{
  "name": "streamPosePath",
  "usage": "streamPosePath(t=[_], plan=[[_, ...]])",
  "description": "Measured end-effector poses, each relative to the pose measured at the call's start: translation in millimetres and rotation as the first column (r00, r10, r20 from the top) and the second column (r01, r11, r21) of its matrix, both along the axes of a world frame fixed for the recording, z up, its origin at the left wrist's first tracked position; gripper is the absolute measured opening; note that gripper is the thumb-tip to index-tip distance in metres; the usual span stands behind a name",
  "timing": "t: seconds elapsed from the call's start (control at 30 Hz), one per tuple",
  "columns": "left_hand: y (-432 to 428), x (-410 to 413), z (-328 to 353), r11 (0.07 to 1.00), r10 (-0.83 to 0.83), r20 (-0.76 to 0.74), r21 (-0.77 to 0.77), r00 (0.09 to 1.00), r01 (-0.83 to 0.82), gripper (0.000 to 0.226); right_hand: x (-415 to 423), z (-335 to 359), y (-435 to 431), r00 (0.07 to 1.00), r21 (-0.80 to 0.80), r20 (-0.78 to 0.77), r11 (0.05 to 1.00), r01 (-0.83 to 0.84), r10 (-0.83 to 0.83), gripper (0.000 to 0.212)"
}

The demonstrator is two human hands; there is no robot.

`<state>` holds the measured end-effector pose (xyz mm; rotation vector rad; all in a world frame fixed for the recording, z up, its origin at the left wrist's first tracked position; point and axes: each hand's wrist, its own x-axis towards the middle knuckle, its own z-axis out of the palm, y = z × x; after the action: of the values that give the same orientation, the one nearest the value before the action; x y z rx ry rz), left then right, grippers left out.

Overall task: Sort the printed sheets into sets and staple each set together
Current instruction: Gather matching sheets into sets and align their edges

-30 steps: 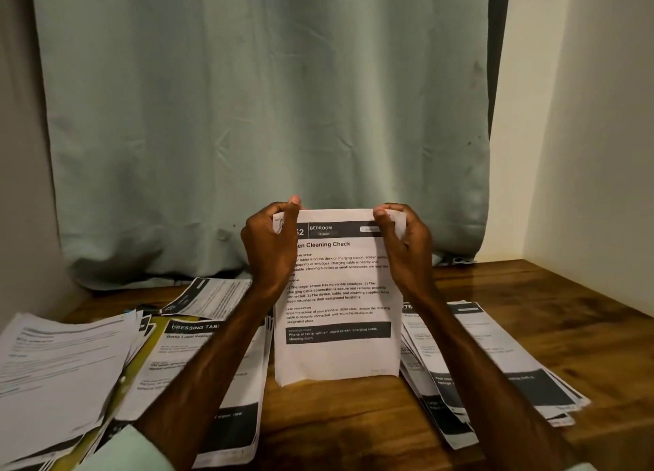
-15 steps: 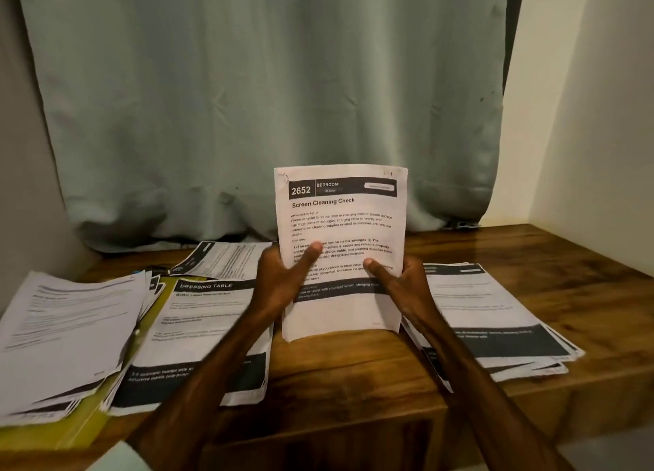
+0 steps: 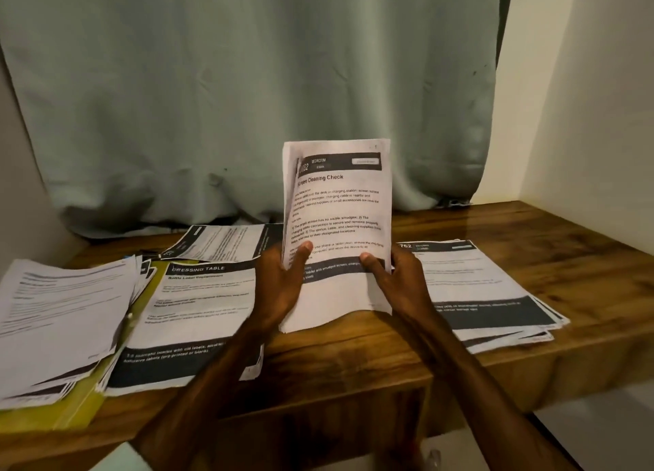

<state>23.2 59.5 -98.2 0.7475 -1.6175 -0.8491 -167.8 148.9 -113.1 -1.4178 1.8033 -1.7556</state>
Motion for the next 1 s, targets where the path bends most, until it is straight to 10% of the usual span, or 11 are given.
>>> streamPosePath(t=[0.23, 0.57, 0.87, 1.0], plan=[[-14, 2, 12, 0.996, 0.082, 0.016, -0.040, 0.997, -0.081, 0.017, -45, -12, 37, 0.787, 0.495, -0.616, 0.796, 0.348, 0.039, 0.091], [-10, -14, -6, 0.983, -0.045, -0.062, 0.177, 0.997, 0.055, 0.018, -70, -32, 50, 0.735, 0.462, -0.676, 0.809, 0.364, 0.055, 0.038], [-9, -29, -18, 0.885, -0.117, -0.046, 0.449, 0.992, 0.125, 0.036, -114, -19, 38, 0.827, 0.541, -0.562, 0.755, 0.371, -0.004, 0.043], [-12, -26, -23, 0.836, -0.120, -0.037, 0.536, 0.992, 0.121, 0.038, -78, -17, 34, 0.859, 0.339, -0.498, 0.884, 0.321, -0.121, 0.054]])
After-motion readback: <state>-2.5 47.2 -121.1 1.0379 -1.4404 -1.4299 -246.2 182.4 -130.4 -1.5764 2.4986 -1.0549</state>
